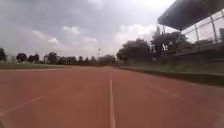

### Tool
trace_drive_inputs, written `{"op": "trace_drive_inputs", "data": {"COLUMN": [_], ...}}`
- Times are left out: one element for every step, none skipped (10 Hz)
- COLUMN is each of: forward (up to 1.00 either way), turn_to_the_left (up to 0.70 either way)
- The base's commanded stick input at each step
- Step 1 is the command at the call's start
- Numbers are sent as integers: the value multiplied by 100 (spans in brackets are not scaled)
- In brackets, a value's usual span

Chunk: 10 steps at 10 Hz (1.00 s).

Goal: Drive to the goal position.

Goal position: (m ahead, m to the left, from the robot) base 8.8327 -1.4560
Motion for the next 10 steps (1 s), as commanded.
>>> {"op": "trace_drive_inputs", "data": {"forward": [45,45,45,45,45,45,45,45,45,45], "turn_to_the_left": [0,0,0,0,0,0,0,0,0,0]}}
